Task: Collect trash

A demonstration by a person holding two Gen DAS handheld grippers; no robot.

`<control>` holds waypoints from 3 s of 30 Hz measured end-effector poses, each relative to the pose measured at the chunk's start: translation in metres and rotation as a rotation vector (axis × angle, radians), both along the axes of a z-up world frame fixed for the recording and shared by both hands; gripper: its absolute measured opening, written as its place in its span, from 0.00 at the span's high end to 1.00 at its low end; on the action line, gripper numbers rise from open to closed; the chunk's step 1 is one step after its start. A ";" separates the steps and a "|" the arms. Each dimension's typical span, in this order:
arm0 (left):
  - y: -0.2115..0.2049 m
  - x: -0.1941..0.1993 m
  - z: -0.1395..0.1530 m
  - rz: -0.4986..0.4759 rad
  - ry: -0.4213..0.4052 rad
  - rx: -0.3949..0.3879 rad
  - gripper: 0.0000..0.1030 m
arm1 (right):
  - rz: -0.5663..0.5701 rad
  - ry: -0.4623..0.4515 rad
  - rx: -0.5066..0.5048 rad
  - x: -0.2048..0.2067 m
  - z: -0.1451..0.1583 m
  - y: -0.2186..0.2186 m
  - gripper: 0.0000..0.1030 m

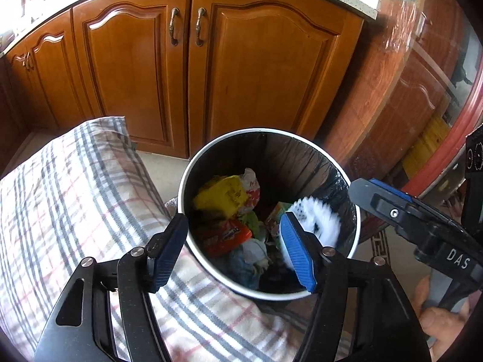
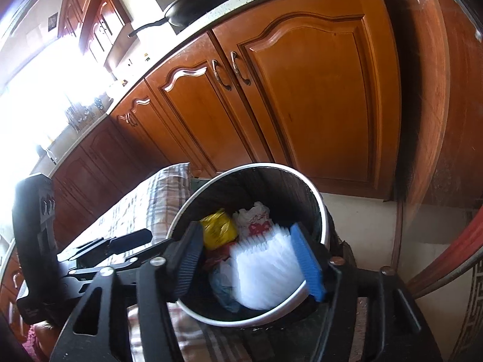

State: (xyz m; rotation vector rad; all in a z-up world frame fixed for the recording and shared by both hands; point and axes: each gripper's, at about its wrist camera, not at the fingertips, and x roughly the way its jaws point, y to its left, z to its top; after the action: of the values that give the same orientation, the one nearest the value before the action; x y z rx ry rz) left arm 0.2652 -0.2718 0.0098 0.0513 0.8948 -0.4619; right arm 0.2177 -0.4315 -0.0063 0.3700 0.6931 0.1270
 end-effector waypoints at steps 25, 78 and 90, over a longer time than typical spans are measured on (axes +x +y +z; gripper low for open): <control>0.154 -0.131 0.000 0.177 -0.131 -0.140 0.14 | -0.016 -0.086 -0.015 -0.099 -0.011 0.082 0.03; 0.194 -0.216 0.013 0.288 -0.521 0.006 0.00 | -0.107 -0.446 -0.310 -0.174 0.015 0.160 0.00; 0.196 -0.217 0.015 0.288 -0.522 0.000 0.00 | -0.097 -0.450 -0.314 -0.175 0.016 0.161 0.00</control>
State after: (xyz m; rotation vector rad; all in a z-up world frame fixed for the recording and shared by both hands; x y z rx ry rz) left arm 0.0481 -0.0758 0.0243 0.0395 0.3785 -0.1632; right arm 0.0425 -0.2701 0.0093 0.0661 0.2419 0.0058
